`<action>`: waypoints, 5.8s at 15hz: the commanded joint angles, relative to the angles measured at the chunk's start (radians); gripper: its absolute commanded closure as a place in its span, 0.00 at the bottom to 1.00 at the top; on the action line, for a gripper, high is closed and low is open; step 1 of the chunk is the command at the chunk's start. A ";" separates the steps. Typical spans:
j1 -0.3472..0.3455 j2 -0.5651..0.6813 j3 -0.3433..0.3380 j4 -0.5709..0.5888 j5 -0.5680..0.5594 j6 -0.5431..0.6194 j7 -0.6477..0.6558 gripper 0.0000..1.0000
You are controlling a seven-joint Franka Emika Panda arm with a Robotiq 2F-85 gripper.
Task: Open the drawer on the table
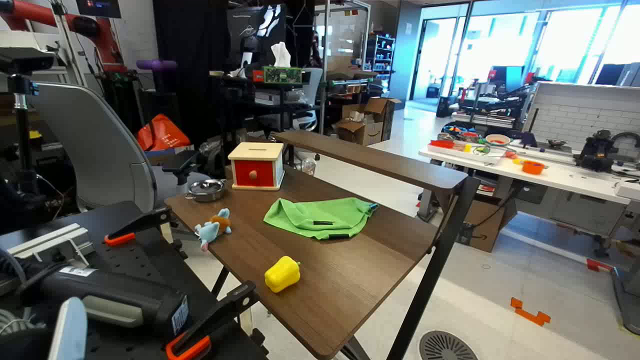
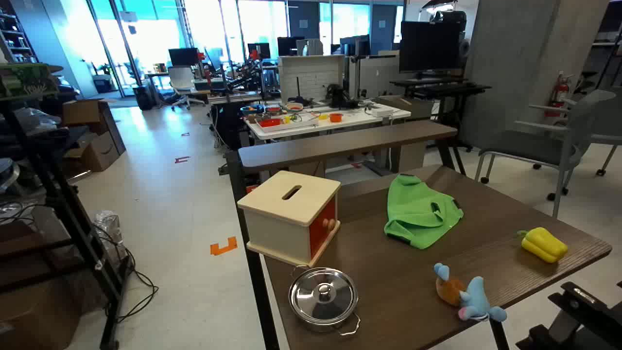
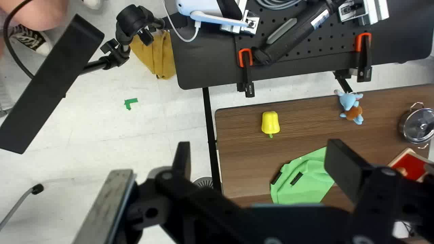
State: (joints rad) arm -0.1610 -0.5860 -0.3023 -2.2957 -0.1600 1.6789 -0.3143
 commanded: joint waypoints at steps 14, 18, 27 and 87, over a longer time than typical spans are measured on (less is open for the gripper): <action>-0.006 0.002 0.005 0.004 0.003 -0.002 -0.003 0.00; -0.006 0.002 0.005 0.004 0.003 -0.002 -0.003 0.00; 0.028 0.060 0.023 -0.022 0.019 0.028 -0.009 0.00; 0.595 1.314 0.230 0.236 -0.146 1.382 0.351 0.00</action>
State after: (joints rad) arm 0.4231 0.6710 -0.0720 -2.1285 -0.3279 3.0136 0.0275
